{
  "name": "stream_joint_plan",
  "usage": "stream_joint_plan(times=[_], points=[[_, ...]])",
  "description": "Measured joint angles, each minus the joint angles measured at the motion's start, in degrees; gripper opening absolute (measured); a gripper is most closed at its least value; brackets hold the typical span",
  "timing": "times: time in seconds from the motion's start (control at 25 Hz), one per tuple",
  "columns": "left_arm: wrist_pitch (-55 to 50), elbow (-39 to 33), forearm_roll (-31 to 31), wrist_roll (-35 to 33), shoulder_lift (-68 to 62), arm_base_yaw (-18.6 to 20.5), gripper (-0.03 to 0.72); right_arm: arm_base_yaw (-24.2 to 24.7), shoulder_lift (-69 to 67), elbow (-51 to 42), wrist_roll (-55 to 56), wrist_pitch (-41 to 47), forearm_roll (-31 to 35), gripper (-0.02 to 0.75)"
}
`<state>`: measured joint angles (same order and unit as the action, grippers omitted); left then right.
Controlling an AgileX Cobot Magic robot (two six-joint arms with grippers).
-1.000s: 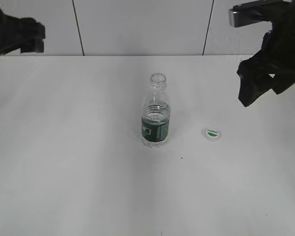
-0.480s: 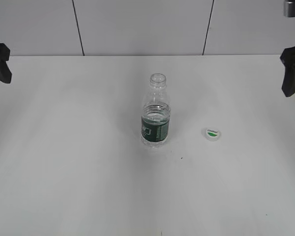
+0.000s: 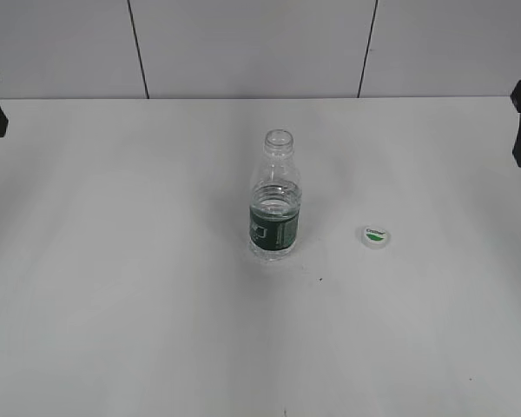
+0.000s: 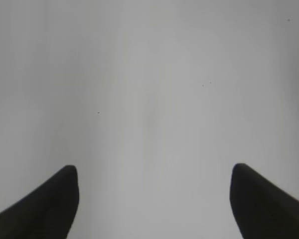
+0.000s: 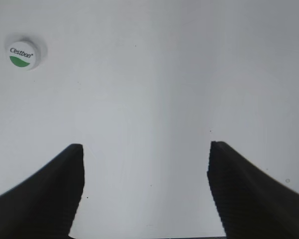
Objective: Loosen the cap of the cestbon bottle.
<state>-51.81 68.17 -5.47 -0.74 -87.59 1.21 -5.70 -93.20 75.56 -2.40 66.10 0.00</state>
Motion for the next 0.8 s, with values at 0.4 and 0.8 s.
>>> stream_joint_plan(times=[0.4, 0.8], points=[[-5.70, 0.42, 5.77, -0.48, 7.83, -0.06, 0.559, 0.05, 3.61, -0.02, 0.18, -0.41, 0.00, 0.588], [-10.46, -3.24, 5.97, -3.91, 30.65, -0.06, 0.559, 0.05, 9.19, -4.85, 0.23, -2.32, -0.69, 0.588]])
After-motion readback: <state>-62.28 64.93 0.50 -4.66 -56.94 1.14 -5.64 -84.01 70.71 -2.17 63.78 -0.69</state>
